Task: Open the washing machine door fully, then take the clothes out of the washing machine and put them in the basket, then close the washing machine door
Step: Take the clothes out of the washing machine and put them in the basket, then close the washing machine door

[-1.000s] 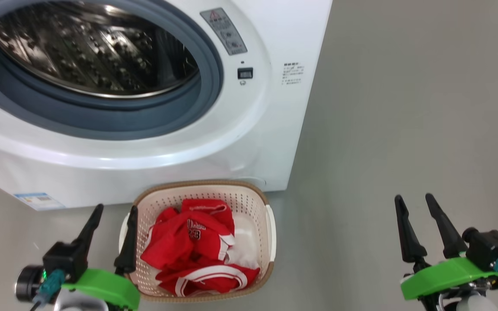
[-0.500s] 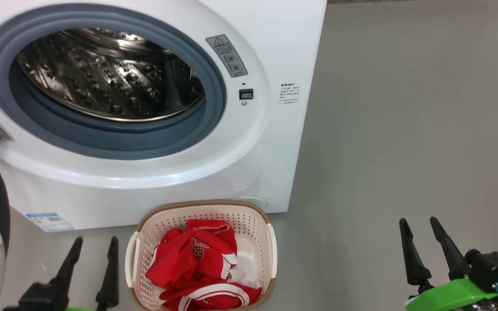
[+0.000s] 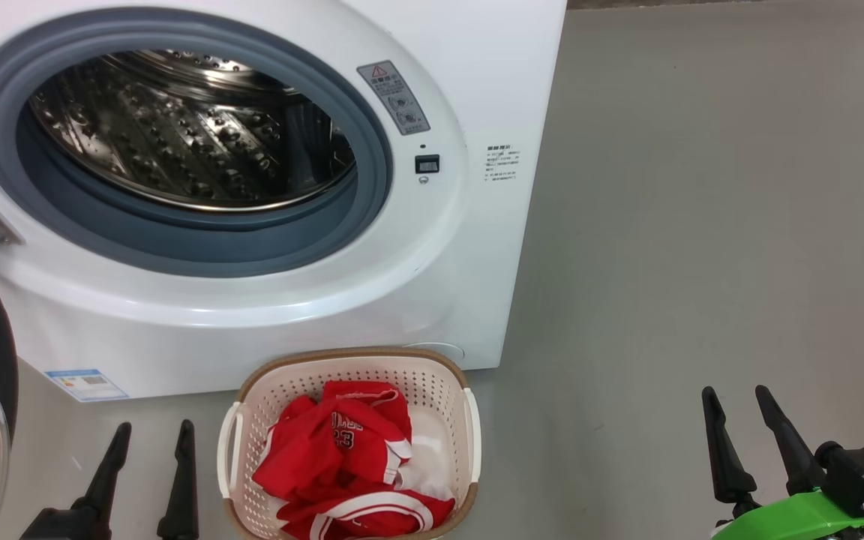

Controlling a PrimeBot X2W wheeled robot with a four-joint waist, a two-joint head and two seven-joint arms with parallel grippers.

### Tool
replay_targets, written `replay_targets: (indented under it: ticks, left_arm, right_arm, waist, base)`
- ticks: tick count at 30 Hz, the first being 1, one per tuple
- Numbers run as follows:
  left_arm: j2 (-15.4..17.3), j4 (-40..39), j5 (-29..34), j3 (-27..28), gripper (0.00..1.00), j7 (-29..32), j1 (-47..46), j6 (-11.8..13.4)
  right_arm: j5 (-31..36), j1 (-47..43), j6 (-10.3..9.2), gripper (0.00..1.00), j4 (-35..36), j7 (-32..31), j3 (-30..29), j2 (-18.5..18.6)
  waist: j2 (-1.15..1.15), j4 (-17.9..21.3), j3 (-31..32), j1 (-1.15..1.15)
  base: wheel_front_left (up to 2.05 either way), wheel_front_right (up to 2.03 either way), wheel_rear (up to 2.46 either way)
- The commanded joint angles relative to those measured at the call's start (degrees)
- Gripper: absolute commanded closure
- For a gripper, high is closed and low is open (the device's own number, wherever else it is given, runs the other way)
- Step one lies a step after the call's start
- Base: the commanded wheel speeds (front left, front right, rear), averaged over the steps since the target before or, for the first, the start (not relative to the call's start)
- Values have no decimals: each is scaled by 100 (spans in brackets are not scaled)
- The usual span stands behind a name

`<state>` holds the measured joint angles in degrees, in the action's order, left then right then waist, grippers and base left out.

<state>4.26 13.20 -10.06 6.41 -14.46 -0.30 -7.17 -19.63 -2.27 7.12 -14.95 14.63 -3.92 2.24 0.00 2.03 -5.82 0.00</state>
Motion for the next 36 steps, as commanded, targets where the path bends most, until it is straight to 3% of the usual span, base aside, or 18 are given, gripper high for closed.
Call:
replay_targets:
  ticks: [1, 19, 36]
  left_arm:
    - [59, -174, 42, 213, 0, -54, -75, -32]
    - [29, -236, 148, 219, 0, -54, -105, -32]
    - [30, -224, 135, 221, 0, -54, -100, -32]
  right_arm:
    - [67, 36, 36, 0, 144, 37, 114, 64]
    - [79, 70, 36, 0, 154, 37, 96, 64]
    - [76, 92, 36, 0, 114, 37, 111, 64]
  waist:
    - [0, 2, -9, 0]
    - [0, -33, -62, 0]
    - [0, -46, -53, 0]
  base:
    - [0, 0, 0]
    - [-10, 10, 0]
    - [-123, 123, 0]
